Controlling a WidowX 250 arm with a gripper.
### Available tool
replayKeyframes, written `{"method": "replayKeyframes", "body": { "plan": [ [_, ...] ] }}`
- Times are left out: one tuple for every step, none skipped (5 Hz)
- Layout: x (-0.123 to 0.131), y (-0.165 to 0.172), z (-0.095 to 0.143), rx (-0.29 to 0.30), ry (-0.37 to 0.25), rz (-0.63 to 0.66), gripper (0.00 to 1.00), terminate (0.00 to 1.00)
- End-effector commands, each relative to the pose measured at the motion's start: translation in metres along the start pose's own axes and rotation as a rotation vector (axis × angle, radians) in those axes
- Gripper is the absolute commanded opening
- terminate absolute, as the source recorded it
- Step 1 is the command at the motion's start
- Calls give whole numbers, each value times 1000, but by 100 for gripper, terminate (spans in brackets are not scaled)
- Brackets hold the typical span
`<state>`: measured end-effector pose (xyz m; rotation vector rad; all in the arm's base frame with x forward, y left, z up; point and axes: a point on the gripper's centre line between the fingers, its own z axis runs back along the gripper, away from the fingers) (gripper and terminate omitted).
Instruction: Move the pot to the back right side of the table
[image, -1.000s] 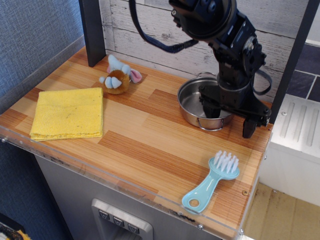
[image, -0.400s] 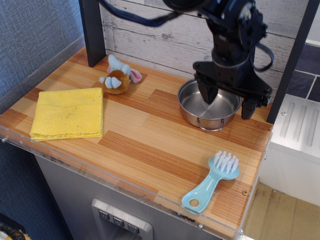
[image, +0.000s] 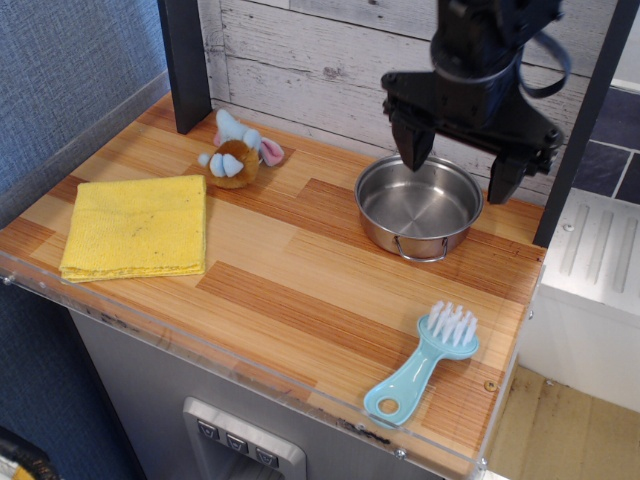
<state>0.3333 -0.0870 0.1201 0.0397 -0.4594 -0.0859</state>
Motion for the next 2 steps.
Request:
{"method": "replayKeyframes", "body": {
  "plan": [
    [8, -1, 19, -7, -59, 10, 100, 0],
    [8, -1, 19, -7, -59, 10, 100, 100]
  ]
}}
